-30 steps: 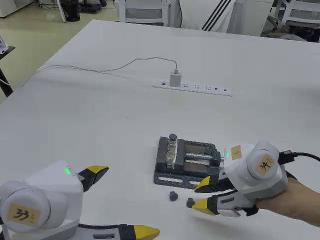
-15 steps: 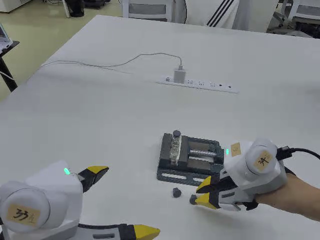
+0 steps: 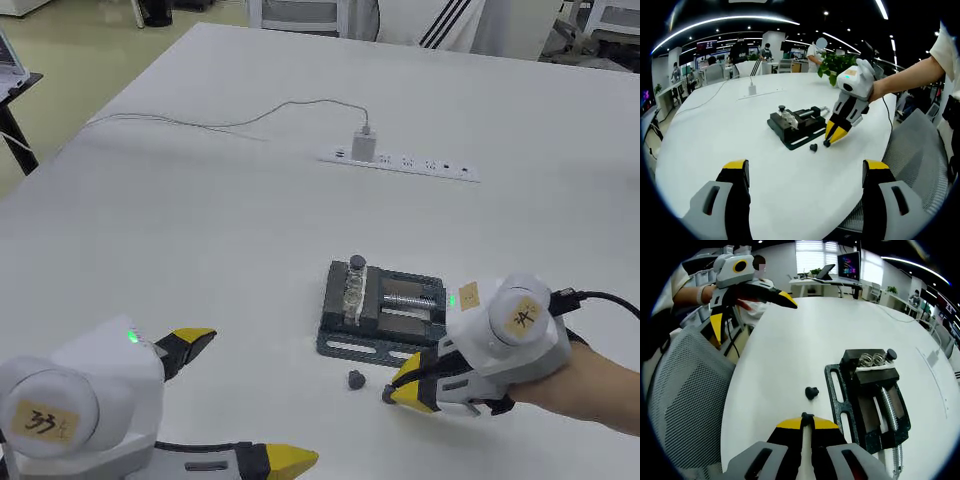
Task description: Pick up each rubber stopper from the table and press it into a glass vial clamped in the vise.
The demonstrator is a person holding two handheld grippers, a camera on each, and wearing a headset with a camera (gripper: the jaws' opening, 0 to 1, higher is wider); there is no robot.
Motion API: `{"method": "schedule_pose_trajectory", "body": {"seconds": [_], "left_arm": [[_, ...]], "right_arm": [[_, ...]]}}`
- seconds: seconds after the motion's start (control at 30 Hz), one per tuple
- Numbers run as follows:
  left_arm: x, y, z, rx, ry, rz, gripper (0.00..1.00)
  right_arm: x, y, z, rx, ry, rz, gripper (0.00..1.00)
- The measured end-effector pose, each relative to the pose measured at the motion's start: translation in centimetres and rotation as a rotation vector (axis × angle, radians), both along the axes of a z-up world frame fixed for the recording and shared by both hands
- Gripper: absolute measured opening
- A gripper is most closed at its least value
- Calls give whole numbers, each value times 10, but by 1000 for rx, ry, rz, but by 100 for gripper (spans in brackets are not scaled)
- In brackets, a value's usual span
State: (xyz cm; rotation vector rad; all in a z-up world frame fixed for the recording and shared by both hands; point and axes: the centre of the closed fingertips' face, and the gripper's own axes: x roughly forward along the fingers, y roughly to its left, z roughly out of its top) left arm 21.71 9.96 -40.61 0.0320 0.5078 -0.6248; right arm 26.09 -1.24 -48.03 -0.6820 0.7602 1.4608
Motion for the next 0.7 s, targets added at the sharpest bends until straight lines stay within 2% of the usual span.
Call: {"method": "schedule_pose_trajectory", "body": {"seconds": [0.57,0.63,0.7], "left_arm": [[0,-2,0,-11,-6,1,93],[0,-2,0,-10,-7,-1,93],[0,-3,0,-12,-9,-4,93]], "right_arm": [[1,1,1,0,68,-112,0],[2,1,1,7,74,-127,0],[2,2,4,36,105,-170,0]]}}
